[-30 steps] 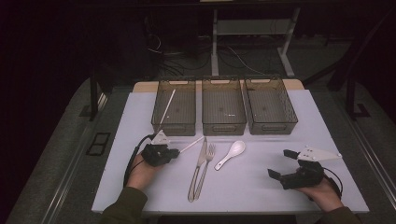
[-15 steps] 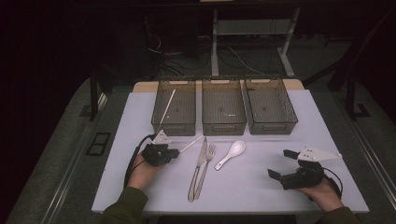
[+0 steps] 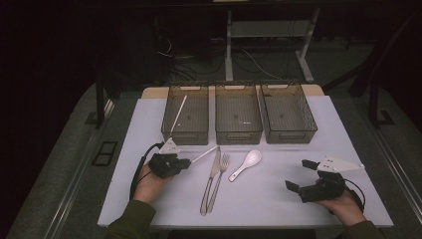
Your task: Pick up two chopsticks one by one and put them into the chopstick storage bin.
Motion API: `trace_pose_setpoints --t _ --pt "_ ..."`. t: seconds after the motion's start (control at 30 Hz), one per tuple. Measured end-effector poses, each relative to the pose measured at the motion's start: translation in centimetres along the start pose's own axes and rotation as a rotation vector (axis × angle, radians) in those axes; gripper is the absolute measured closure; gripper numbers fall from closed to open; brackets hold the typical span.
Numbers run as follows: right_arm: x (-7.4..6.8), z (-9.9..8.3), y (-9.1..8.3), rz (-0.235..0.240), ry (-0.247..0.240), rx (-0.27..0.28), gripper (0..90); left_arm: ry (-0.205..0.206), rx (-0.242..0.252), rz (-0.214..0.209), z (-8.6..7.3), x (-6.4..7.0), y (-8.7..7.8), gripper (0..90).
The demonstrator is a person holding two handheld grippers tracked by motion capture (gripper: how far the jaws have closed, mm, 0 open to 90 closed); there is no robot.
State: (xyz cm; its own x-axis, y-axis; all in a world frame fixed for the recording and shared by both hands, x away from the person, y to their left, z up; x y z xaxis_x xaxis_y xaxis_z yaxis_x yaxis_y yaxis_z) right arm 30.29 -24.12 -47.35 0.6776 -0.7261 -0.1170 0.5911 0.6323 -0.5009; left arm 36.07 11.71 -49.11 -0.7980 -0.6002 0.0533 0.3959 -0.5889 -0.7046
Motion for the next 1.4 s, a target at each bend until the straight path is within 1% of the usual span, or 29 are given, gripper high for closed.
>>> trace_pose_setpoints --t 0.33,0.37,0.43,0.6,0.67,0.73,0.93,1.03,1.33,1.4 --pt "0.0 0.0 0.0 0.0 0.001 0.001 1.3 -0.021 0.038 -0.032 0.8 0.6 -1.6 84.6" --pt "0.0 0.0 0.0 0.0 0.0 0.002 1.3 -0.017 0.035 -0.031 0.9 0.6 -1.8 84.6" --pt "0.0 0.0 -0.1 -0.001 0.001 0.003 1.3 -0.026 0.044 -0.034 1.1 0.7 -2.1 84.6" --pt "0.1 0.0 -0.1 0.0 0.0 0.001 1.3 -0.048 0.056 -0.028 1.5 0.6 -2.9 84.7" --pt "0.0 0.0 -0.1 0.001 0.0 0.002 1.3 -0.063 0.07 -0.025 1.7 0.6 -3.3 84.6" --pt "0.0 0.0 -0.1 0.001 -0.001 0.001 1.3 -0.068 0.081 -0.026 1.9 0.6 -3.6 84.6" --pt "0.0 0.0 0.0 0.001 0.001 0.001 1.3 -0.091 0.103 -0.028 2.5 0.6 -4.3 84.6" --pt "0.0 0.0 0.0 0.001 0.004 0.0 1.3 -0.106 0.112 -0.023 2.9 0.5 -4.5 84.6" --pt "0.1 0.0 0.0 -0.004 0.002 0.0 1.3 -0.139 0.149 -0.001 4.2 -0.2 -5.4 84.6" --pt "0.1 0.0 0.0 -0.007 0.005 0.0 1.3 -0.138 0.152 0.005 4.5 -0.5 -5.5 84.6"
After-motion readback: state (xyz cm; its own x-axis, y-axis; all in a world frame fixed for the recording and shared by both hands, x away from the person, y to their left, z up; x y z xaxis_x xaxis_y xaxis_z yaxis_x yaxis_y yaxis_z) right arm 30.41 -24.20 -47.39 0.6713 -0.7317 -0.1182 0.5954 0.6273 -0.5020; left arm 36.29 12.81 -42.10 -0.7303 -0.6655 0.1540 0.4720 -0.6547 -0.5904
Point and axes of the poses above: each handheld gripper's, and its own axes: y roughly forward along the jaws, z roughly out of its top, x roughly to its right, the point moved 9 cm from there along y, roughly forward along the jaws, and after that the axes turned 1 degree about -z, right-handed, at the moved point
